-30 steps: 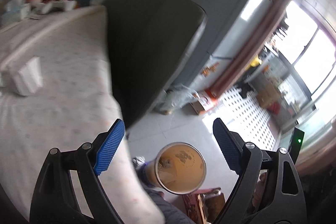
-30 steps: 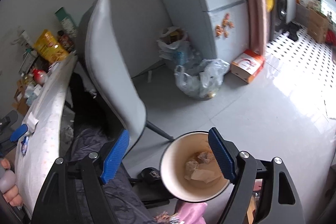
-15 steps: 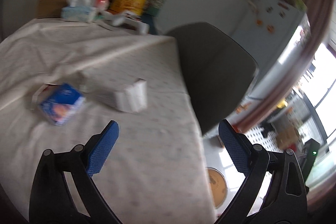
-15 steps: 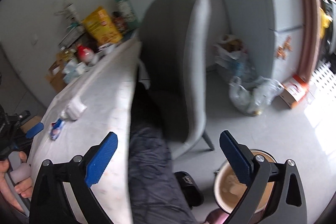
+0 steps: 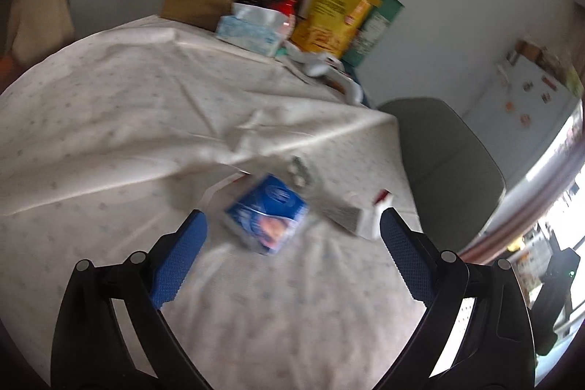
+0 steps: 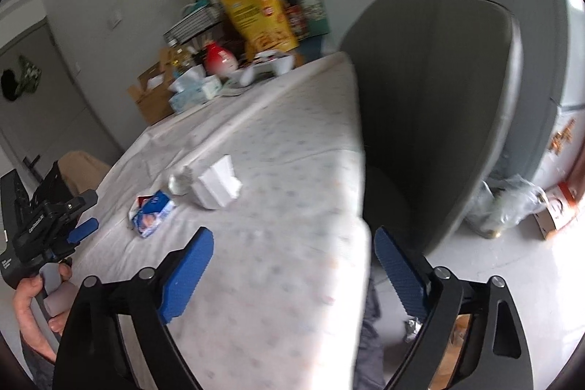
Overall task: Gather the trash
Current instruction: 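Move both tools back over the table toward the white paper carton, then grasp the white paper carton with the right gripper and lift it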
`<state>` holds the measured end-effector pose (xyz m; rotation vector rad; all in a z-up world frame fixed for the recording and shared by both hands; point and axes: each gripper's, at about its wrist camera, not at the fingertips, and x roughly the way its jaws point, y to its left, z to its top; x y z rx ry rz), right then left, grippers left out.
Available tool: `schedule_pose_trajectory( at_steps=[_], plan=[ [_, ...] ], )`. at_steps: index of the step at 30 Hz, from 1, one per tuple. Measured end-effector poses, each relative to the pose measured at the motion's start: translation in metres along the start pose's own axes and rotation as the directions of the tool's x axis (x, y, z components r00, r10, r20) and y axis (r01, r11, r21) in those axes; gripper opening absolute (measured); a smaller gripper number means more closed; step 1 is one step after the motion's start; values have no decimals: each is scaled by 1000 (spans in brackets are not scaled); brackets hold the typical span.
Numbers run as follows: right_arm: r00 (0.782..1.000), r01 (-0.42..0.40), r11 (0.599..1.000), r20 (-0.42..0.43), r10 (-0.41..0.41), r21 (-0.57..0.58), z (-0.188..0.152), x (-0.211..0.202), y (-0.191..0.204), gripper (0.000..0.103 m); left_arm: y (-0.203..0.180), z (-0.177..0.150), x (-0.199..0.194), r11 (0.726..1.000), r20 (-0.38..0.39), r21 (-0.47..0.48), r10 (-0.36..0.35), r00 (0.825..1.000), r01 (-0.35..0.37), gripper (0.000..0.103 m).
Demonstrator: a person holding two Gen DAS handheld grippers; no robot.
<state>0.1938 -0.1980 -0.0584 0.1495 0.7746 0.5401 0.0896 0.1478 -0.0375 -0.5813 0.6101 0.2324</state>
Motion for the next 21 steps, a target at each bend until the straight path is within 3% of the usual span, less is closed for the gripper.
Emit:
schedule_pose_trajectory(
  at_steps=[6, 14, 21],
  plan=[
    [998, -51, 997, -41, 48, -61, 15, 33, 40, 81, 37, 14, 12, 997, 3, -60, 44, 999, -44, 81],
    [991, -86, 989, -112, 73, -116, 24, 80, 72, 74, 59, 14, 48, 993, -60, -99, 59, 996, -65, 47],
    [984, -102, 984, -160, 78, -144, 27, 113, 85, 74, 63, 12, 68, 993, -90, -96, 64, 994, -72, 42]
  ],
)
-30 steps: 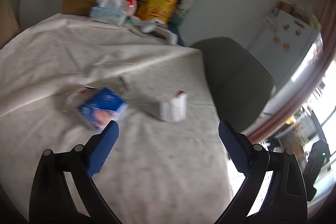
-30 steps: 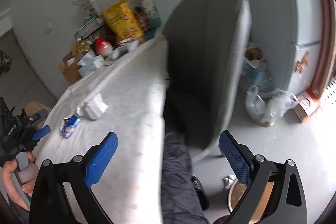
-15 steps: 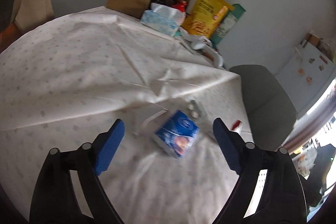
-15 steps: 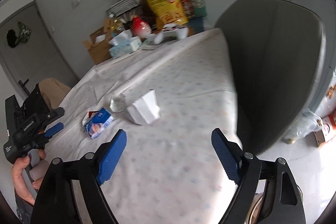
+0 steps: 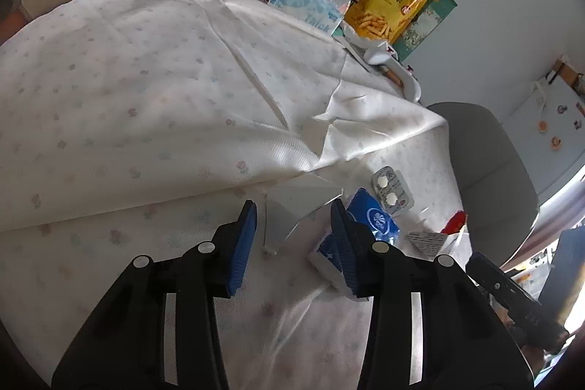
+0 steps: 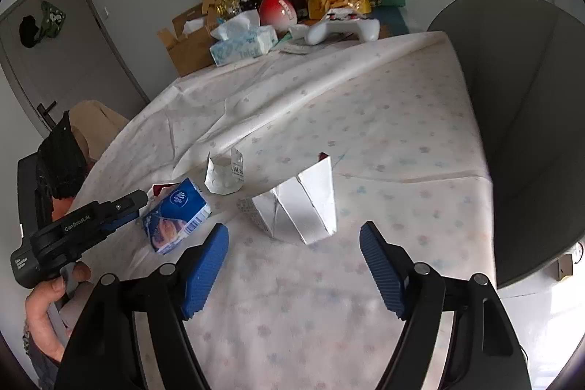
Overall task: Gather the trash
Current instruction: 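Grasp the white paper carton with the right gripper and lift it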
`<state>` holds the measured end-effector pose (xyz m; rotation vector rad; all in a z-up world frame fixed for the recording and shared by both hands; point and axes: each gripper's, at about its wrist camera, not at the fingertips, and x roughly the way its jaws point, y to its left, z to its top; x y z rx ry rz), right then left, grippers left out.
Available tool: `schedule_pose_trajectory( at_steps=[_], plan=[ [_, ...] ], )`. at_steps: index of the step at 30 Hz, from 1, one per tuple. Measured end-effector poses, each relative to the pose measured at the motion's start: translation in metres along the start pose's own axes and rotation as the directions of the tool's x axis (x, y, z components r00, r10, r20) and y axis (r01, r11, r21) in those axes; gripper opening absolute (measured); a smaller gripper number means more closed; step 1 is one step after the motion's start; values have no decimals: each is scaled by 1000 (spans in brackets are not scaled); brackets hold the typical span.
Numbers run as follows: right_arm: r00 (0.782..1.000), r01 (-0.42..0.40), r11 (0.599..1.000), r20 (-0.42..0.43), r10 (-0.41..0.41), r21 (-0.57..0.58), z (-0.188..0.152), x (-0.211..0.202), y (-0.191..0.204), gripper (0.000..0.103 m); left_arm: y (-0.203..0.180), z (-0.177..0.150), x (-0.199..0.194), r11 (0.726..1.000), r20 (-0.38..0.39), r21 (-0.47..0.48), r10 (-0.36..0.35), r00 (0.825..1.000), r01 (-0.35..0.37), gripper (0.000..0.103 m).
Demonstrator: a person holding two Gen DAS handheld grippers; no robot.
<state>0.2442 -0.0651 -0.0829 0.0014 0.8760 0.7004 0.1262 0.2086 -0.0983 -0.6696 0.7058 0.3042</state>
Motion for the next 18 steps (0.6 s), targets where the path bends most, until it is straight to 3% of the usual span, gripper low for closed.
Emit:
schedule_pose_trajectory(
  at_steps=[7, 8, 9, 11, 13, 14, 18],
  plan=[
    [999, -14, 1000, -31, 13, -10, 6, 26, 4, 74, -6, -3, 4, 999, 8, 38, 21, 1000, -22, 42],
    [999, -16, 1000, -35, 16, -8, 6, 29, 4, 71, -7, -2, 4, 998, 10, 46, 31, 999, -31, 37],
    [999, -17, 1000, -40, 17, -6, 7, 32, 3, 67, -8, -2, 5, 997, 11, 56, 44, 999, -45, 30],
    [998, -31, 1000, -61, 31, 2, 7, 39, 2, 40, -6, -2, 7, 996, -1, 57, 67, 998, -67, 6],
    [997, -46, 999, -64, 47, 10, 7, 40, 0, 18, -1, -2, 6, 997, -7, 40, 65, 998, -64, 4],
    [996, -62, 998, -69, 63, 16, 7, 39, 0, 12, -1, -2, 2, 996, 2, 43, 74, 997, -74, 4],
    [996, -79, 997, -38, 79, 1, 6, 24, 1, 11, -7, -3, -14, 996, 43, 62, 69, 997, -71, 4]
  ],
)
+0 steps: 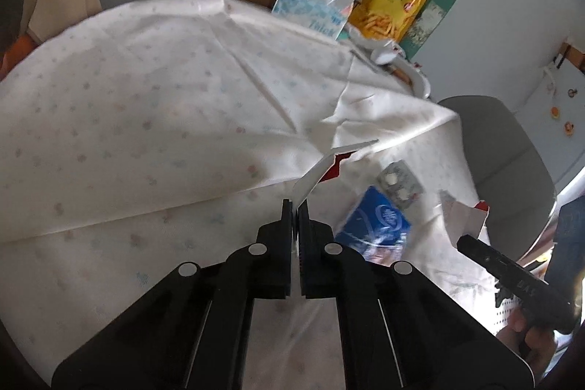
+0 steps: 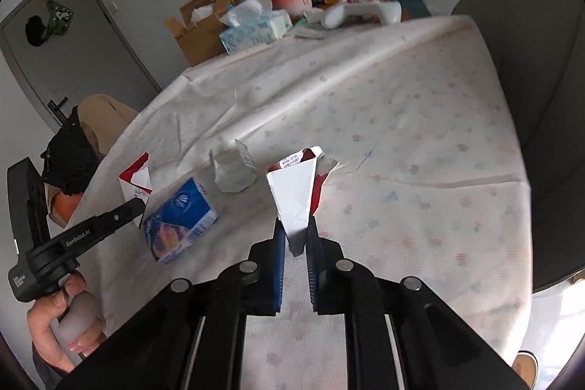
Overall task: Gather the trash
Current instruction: 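Grasp the white paper carton with the right gripper and lift it, then carry the carton in the right gripper over the bin and open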
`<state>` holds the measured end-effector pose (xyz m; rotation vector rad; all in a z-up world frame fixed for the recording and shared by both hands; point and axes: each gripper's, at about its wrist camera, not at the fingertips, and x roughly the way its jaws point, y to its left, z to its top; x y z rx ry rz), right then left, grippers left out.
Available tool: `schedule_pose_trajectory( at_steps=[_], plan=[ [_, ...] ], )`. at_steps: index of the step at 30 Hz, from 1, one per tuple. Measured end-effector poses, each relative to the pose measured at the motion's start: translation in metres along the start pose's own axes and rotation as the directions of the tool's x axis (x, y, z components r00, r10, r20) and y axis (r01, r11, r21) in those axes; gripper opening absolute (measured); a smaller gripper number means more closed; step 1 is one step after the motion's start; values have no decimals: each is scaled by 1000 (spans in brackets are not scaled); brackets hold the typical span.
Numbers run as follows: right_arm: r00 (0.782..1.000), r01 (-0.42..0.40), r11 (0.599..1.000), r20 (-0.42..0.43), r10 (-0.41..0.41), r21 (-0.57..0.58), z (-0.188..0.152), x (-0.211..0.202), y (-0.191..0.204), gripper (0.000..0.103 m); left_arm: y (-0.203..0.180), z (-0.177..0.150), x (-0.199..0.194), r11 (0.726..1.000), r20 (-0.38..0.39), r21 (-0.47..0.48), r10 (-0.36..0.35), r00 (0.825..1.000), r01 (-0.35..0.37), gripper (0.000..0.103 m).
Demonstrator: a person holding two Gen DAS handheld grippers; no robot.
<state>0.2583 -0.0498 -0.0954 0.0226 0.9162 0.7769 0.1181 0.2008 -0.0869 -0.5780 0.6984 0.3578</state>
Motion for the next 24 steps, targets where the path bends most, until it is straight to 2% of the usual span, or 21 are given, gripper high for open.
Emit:
schedule_pose_trajectory(
  at_steps=[11, 18, 24],
  plan=[
    [994, -16, 1000, 105, 15, 11, -15, -70, -9, 11, -54, -6, -41, 993, 46, 80, -95, 994, 91, 4],
    [983, 22, 999, 179, -29, 41, -32, -123, -32, 11, -104, -22, -47, 974, 14, 148, -177, 984, 173, 4],
    [972, 79, 993, 215, -97, 88, -53, -162, -61, 11, -147, -41, -42, 950, -36, 203, -236, 971, 239, 4]
  ],
)
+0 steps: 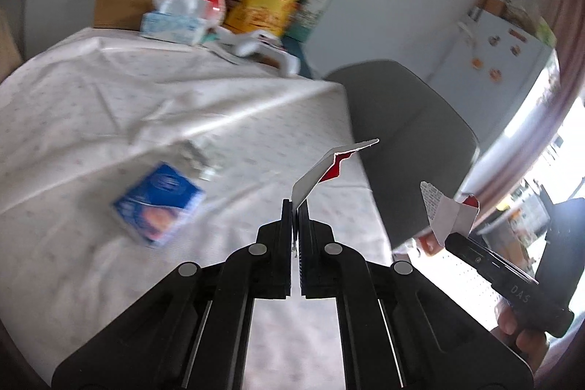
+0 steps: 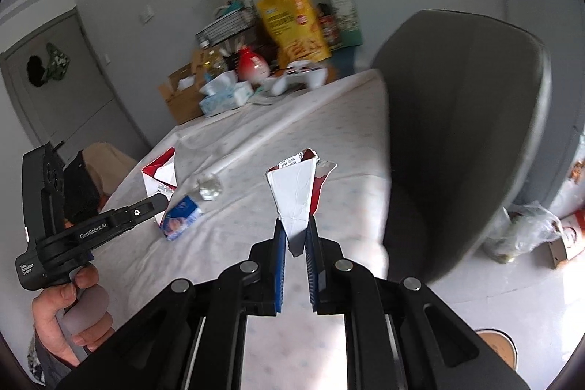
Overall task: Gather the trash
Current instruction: 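Carry the carton in the right gripper over the bin and open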
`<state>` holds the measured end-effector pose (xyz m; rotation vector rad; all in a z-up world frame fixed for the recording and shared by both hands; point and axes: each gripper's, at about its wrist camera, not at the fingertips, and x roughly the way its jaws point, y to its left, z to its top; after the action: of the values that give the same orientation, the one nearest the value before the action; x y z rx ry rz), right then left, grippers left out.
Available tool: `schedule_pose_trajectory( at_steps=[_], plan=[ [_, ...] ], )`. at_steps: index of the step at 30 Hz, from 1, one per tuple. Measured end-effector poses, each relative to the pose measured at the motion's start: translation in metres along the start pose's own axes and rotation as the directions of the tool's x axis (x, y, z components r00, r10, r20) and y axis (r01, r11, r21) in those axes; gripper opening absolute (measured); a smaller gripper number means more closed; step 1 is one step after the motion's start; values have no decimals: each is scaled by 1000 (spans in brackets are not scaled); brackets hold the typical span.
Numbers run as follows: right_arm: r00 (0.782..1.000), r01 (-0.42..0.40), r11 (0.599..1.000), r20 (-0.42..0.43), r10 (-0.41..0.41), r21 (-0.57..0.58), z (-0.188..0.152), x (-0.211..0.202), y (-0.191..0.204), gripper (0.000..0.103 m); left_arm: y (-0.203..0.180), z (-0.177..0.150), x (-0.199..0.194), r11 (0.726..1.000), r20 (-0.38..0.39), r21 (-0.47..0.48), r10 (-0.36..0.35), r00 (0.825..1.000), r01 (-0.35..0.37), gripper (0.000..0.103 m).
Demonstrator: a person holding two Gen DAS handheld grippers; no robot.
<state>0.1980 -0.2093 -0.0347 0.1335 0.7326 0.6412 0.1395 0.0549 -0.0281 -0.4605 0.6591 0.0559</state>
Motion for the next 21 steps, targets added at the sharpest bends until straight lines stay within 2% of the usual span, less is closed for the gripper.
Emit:
schedule_pose_trajectory(
  at_steps=[12, 21],
  plan=[
    [983, 179, 979, 16, -181, 97, -37, -65, -81, 11, -87, -34, 38, 986, -115, 109, -115, 987, 127, 4],
    [959, 284, 936, -78, -274, 210, -93, -88, -149, 12, -146, -79, 72, 961, -254, 182, -161, 954, 211, 4]
  ],
)
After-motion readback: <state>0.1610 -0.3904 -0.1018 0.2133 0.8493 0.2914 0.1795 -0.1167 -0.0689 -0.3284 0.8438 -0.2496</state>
